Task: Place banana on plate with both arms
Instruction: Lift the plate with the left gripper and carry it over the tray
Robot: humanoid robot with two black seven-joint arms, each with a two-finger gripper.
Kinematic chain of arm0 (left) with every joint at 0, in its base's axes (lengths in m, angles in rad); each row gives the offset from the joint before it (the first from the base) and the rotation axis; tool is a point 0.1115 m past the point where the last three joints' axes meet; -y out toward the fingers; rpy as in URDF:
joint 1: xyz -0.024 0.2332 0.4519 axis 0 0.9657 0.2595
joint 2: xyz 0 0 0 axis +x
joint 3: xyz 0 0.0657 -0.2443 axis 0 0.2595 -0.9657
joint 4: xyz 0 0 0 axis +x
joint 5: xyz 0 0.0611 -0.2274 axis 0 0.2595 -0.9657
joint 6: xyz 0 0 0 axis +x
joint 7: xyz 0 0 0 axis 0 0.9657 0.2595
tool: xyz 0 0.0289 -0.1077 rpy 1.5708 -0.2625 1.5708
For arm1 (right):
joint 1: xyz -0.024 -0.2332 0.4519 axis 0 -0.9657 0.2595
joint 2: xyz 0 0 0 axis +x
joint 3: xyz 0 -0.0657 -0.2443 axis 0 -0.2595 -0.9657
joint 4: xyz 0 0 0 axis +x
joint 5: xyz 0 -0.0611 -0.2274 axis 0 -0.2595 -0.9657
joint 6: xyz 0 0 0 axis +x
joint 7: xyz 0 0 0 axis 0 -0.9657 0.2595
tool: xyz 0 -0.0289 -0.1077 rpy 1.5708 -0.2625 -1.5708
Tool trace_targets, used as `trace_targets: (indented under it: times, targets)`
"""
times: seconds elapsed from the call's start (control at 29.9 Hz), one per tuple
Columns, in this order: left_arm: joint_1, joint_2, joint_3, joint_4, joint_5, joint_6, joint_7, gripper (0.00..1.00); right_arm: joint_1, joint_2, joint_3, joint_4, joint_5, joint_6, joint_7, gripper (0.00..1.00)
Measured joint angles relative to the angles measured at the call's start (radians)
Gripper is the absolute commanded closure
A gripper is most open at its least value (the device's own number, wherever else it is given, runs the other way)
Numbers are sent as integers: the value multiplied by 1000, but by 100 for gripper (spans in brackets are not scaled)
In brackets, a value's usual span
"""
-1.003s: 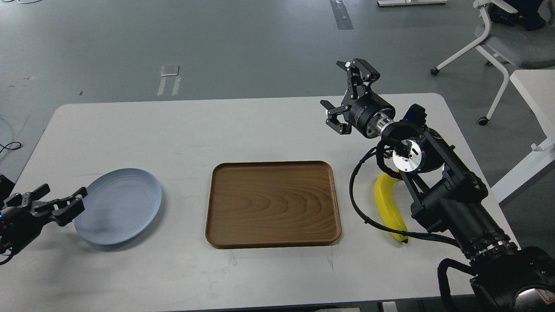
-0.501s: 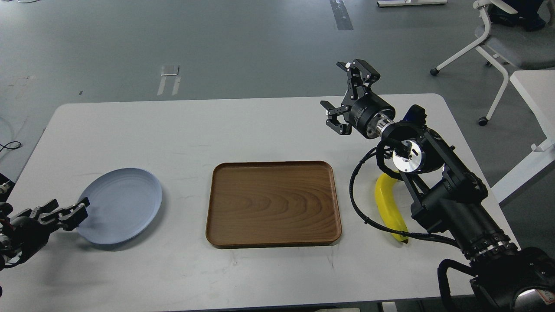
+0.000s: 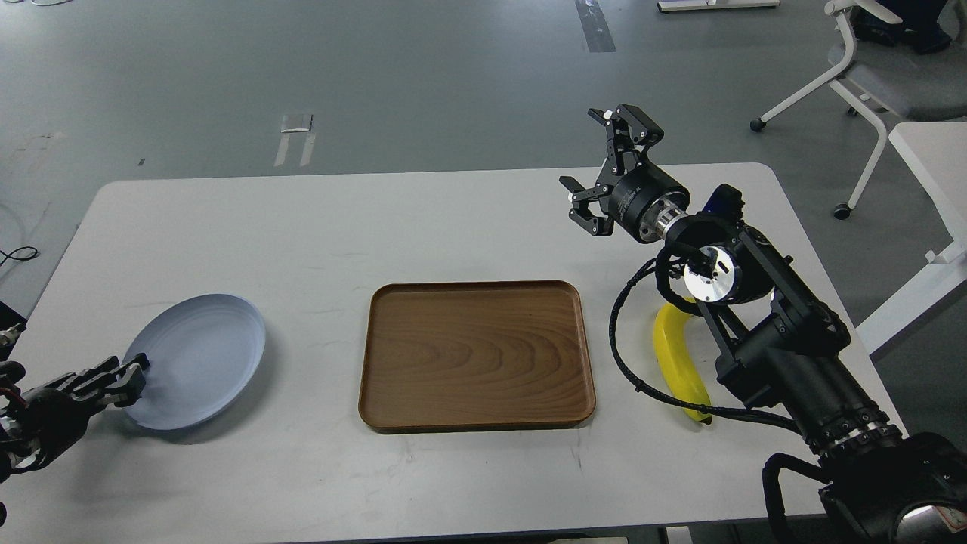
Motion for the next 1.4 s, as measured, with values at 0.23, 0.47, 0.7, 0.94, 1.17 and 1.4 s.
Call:
trace_targets:
  times: [0.23,0.47,0.7,0.94,1.17,1.4]
  targets:
    - [-13,15,-7,-14,-31,2,-76,100,-7,0,0,0,0,-2,1,0]
    - [-69,99,-9,-134,-42,-57,-120,100,-8,0,2,4,1,-26,3,0]
    - [-177,128,-10,-259,-31,-82,-122,100,-5,0,6,18,1,-38,3,0]
    - [-291,37,0,-318,17,-105,-122,100,12,0,15,38,5,-43,0,0]
    - [-324,-188,19,-230,39,-160,-122,100,64,-8,33,42,9,-55,-5,0]
    - [-394,-346,93,-119,40,-196,-122,100,83,-18,70,40,13,-56,0,0]
